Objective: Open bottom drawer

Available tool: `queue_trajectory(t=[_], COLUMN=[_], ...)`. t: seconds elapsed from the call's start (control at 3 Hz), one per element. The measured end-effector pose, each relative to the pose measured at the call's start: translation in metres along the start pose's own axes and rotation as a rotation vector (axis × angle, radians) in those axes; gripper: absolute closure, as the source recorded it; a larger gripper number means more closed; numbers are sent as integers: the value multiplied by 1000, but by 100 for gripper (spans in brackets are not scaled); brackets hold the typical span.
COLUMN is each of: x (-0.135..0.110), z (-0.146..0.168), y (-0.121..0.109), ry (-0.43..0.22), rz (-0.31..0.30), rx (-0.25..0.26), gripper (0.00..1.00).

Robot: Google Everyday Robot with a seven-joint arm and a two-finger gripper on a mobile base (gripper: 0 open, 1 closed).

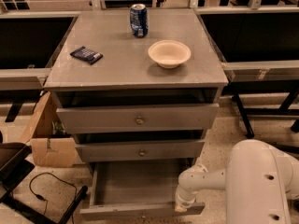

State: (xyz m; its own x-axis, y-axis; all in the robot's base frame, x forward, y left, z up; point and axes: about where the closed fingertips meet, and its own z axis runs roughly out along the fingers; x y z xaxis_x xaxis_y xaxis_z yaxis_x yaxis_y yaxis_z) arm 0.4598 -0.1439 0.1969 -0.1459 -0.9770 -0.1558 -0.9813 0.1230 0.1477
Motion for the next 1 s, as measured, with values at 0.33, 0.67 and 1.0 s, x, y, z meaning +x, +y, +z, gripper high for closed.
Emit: queue_trajectory(t=[0.33, 0.67, 1.0], x=[0, -1, -1], z=[1, 1, 3], y=[8, 9, 15], ry=[-2, -12, -15], rz=[-19, -11, -30], rx=[-34, -44, -73], gripper=[100, 100, 100])
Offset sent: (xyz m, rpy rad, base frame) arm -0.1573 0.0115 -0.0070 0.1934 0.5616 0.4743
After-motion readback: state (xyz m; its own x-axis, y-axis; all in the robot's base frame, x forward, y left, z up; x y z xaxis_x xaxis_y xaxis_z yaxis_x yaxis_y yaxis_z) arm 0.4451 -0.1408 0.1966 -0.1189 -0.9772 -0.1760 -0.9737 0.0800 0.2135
